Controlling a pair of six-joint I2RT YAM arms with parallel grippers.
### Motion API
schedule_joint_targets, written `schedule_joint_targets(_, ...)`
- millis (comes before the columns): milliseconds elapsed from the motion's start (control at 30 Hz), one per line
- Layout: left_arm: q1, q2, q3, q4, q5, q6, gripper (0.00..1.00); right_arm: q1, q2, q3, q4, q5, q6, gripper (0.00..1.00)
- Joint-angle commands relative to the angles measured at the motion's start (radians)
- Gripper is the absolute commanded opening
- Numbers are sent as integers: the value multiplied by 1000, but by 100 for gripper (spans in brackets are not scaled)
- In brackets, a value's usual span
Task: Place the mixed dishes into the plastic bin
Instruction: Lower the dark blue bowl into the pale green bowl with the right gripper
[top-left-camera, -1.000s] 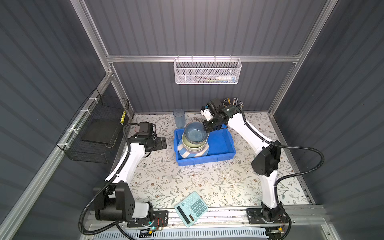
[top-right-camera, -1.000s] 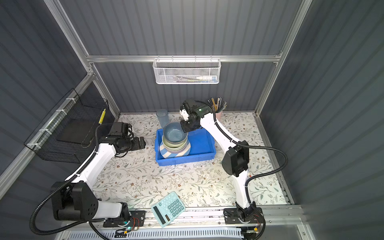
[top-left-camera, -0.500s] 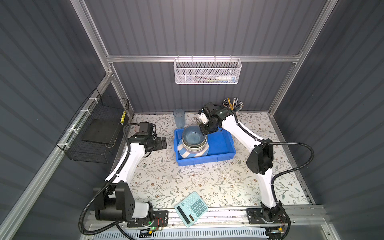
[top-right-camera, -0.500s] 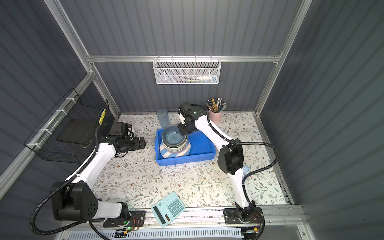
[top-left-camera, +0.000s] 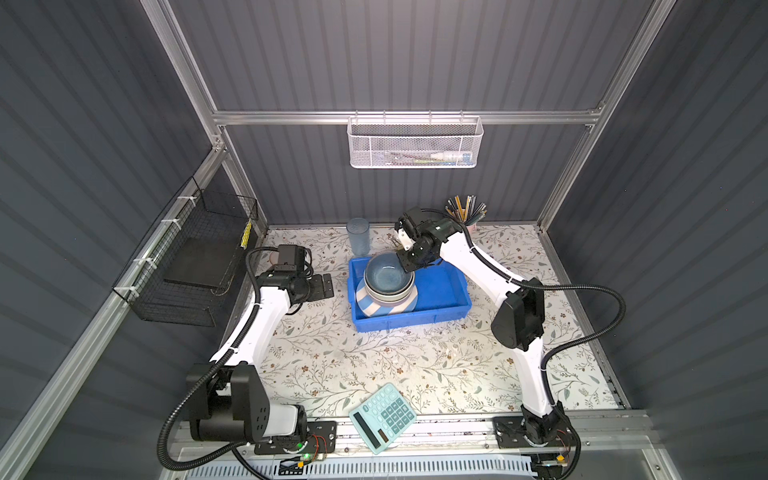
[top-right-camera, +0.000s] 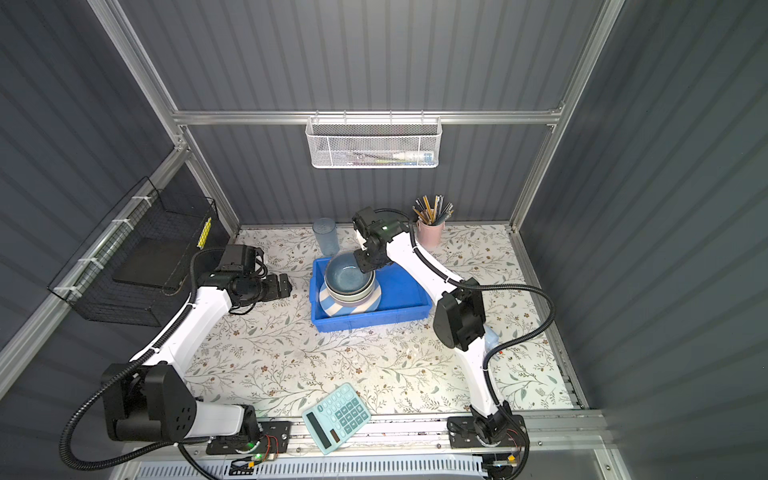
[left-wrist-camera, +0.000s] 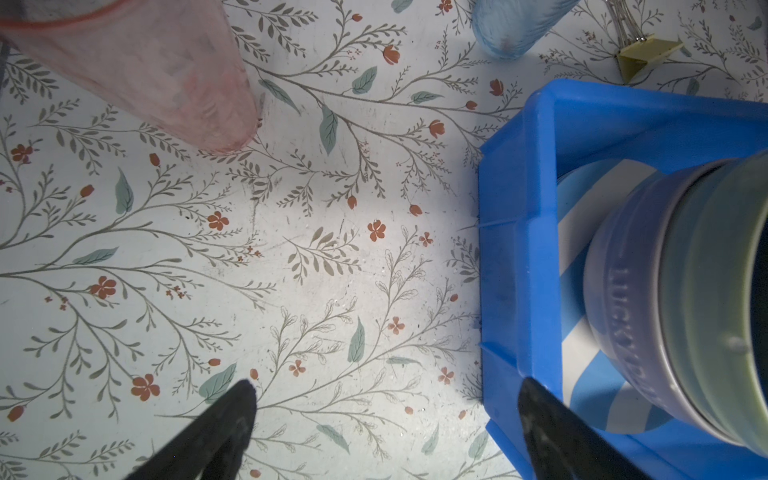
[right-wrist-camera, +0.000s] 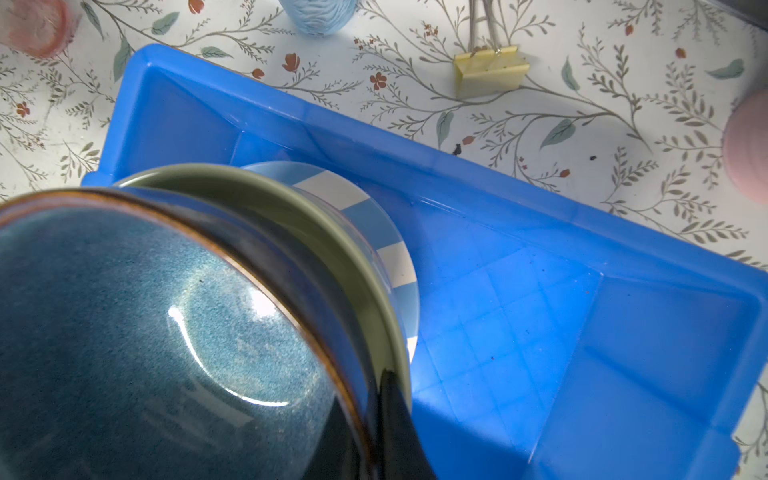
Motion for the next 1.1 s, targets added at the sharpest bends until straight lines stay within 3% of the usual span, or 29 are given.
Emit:
schedule_joint_targets(0, 7, 1, -6, 1, 14, -6, 99, 8, 5, 36, 14, 20, -5, 0)
schedule_joint_targets(1067, 11, -12, -9, 1, 17, -6, 99, 37, -29, 20, -16, 57, 4, 24)
